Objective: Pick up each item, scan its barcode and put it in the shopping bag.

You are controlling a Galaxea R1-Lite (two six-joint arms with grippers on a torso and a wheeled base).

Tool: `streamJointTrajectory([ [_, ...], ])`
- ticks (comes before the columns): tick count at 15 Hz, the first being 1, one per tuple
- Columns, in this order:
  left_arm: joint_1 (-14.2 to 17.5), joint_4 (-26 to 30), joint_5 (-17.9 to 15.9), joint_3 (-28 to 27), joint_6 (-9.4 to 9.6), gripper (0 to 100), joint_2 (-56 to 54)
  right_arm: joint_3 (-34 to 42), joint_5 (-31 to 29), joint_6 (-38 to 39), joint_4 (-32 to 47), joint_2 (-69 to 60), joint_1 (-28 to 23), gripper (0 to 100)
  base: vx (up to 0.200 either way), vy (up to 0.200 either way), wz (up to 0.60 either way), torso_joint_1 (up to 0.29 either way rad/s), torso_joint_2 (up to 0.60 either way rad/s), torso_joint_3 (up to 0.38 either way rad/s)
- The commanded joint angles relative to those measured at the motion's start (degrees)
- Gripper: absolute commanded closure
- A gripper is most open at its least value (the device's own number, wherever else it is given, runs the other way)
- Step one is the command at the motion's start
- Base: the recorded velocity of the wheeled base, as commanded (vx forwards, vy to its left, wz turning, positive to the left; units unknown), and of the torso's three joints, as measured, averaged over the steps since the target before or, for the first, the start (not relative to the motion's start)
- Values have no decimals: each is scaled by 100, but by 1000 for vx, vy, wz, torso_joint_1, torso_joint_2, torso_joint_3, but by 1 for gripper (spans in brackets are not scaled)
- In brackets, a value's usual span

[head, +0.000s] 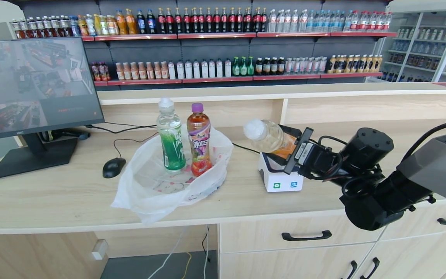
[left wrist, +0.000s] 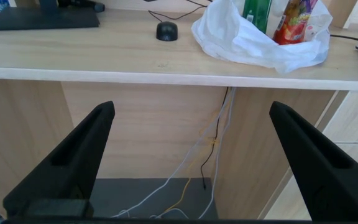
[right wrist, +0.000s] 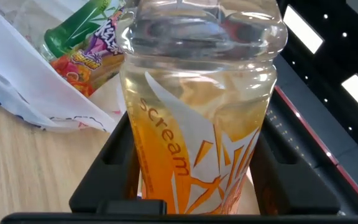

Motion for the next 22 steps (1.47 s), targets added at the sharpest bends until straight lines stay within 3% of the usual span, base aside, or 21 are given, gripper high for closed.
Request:
streamJointTrajectory([
  [1,0,-2,1,0,-4,0,-2,-2,31,2,-8,22,-15,100,0,0,0,0,0,0],
  [22,0,-2,1,0,-4,0,-2,6,128,54,-8,93,11,100,0,0,0,0,0,0],
])
